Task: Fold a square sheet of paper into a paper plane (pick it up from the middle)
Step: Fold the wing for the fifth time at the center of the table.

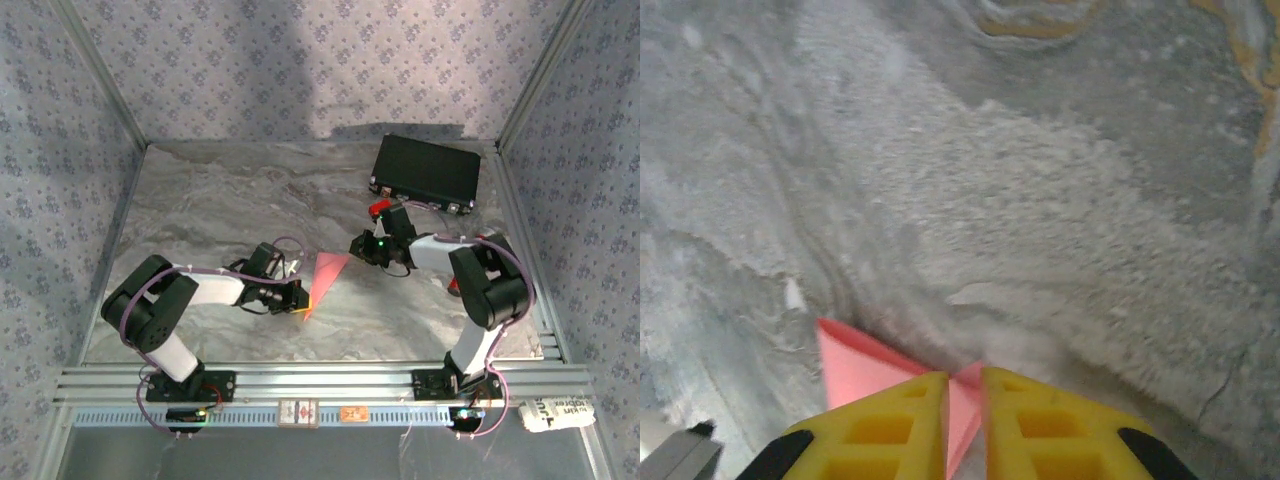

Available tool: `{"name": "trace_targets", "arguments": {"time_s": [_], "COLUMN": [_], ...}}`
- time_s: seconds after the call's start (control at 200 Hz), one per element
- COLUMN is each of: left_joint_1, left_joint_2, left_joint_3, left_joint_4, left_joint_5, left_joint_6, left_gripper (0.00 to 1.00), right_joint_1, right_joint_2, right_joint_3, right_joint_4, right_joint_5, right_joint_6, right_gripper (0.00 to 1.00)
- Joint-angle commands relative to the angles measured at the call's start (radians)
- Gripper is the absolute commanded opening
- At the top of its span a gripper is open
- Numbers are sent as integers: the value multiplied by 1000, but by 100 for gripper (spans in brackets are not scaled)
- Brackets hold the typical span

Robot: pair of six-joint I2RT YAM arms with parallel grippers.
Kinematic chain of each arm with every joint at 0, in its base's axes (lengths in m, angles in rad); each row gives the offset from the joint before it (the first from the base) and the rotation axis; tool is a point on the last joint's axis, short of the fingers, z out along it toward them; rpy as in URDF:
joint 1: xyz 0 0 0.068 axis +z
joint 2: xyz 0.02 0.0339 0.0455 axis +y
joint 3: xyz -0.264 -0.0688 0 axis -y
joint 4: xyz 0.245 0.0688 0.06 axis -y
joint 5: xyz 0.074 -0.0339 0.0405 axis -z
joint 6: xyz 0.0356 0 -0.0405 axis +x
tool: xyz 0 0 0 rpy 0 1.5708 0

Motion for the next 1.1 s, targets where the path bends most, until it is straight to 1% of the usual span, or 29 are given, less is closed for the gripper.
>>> {"name": "trace_targets", "arguments": {"time_s": [0.0,0.05,0.165,0.225,0.305,0.36,0.44,0.55,0.65,0.919,0.944,1.014,1.094], "left_joint_1": [-1,-2,7,23,56,78,103,117,117,117,117,118,116], "left_joint_2": [-38,-71,-143,-171,-189,-186,-165,-113,-85,-43,-37,-21,-3], "left_joint_3": [-2,5,42,48,40,39,43,55,62,76,79,92,101], "left_joint_4": [6,1,-102,-138,-147,-158,-173,-161,-138,-120,-119,-119,-114], "left_joint_5": [-30,-41,-90,-107,-106,-103,-89,-41,-13,23,29,46,52], "left_joint_6": [-40,-44,-19,-6,7,19,32,34,26,32,35,40,45], "left_gripper": [7,12,18,22,27,29,34,37,41,41,39,30,29], "right_joint_1": [31,47,91,117,147,164,186,212,236,260,262,266,269], "right_joint_2": [-94,-118,-166,-184,-203,-210,-208,-191,-185,-152,-148,-138,-127], "right_joint_3": [-17,-41,-96,-117,-138,-151,-166,-158,-151,-138,-137,-135,-139], "right_joint_4": [-66,-65,-55,-58,-59,-53,-37,-22,-26,-10,-13,-17,-6], "right_joint_5": [55,65,86,98,114,119,127,105,112,91,89,89,82], "right_joint_6": [-19,-7,25,38,53,68,91,96,95,99,98,98,101], "right_gripper": [19,20,21,22,22,24,26,26,26,26,25,24,24]}}
